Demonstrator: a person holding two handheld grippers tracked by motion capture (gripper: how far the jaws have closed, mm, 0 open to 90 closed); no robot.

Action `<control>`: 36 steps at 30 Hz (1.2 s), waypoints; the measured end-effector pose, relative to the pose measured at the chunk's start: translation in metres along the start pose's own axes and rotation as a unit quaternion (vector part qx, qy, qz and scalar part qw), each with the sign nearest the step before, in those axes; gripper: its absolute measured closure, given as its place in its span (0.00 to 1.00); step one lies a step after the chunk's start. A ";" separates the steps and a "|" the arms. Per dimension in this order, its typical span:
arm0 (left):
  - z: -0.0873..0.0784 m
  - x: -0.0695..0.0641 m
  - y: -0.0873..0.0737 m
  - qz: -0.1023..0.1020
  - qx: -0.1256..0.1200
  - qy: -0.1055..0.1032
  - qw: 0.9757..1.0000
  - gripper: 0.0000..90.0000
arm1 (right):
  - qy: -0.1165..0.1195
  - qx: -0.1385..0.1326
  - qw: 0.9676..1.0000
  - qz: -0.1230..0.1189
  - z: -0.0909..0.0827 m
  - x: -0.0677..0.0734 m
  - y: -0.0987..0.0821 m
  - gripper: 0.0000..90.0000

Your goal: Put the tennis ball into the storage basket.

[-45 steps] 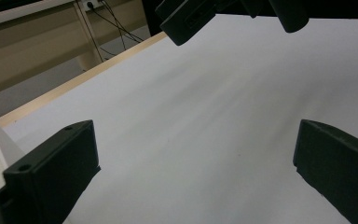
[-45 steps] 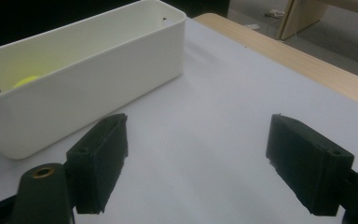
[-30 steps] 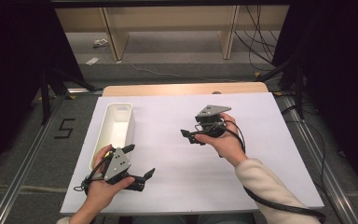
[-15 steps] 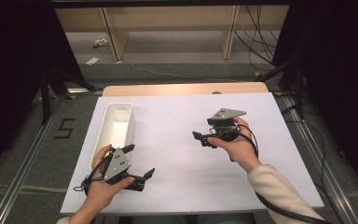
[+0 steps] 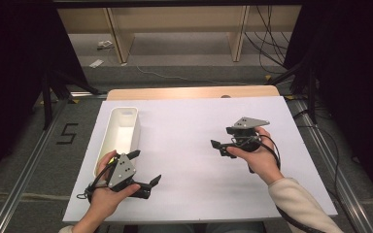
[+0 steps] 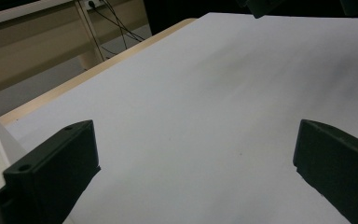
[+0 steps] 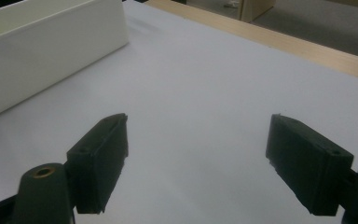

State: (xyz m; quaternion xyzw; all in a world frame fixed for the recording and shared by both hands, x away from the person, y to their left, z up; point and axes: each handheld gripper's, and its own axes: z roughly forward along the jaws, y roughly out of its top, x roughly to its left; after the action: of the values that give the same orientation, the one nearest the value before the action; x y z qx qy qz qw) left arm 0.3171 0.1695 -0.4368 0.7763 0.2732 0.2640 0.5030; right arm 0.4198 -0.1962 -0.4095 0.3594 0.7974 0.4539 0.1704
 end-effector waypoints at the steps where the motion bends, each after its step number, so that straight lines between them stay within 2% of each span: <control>1: 0.000 0.000 0.000 0.000 0.000 0.000 1.000 0.00 | -0.001 0.000 1.000 0.001 -0.002 -0.001 -0.001 0.24; 17: 0.000 0.000 0.000 -0.002 0.001 0.000 1.000 0.00 | -0.020 -0.006 1.000 0.016 -0.023 -0.012 -0.020 0.24; 36: 0.000 0.000 -0.001 -0.002 0.002 0.000 1.000 0.00 | -0.031 -0.004 0.999 0.032 -0.044 -0.020 -0.046 0.24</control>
State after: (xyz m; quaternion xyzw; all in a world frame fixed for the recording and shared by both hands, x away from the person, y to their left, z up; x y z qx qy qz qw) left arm 0.3173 0.1694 -0.4374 0.7766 0.2752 0.2626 0.5022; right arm 0.3879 -0.2520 -0.4258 0.3977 0.7782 0.4507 0.1821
